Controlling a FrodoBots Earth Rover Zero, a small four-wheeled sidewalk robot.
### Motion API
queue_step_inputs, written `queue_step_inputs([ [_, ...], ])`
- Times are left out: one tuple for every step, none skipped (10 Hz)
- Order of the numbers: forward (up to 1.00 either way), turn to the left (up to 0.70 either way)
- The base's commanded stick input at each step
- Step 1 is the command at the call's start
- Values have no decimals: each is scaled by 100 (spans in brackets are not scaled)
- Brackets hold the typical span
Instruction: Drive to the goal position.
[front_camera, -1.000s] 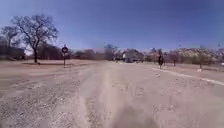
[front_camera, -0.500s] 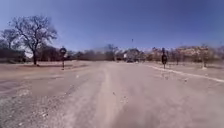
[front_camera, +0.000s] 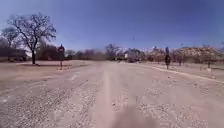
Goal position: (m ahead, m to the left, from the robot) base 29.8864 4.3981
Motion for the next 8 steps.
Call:
queue_step_inputs([
  [100, 0],
  [100, 0],
  [100, 0],
  [100, 0],
  [100, 0],
  [100, 0],
  [100, 0],
  [100, 0],
])
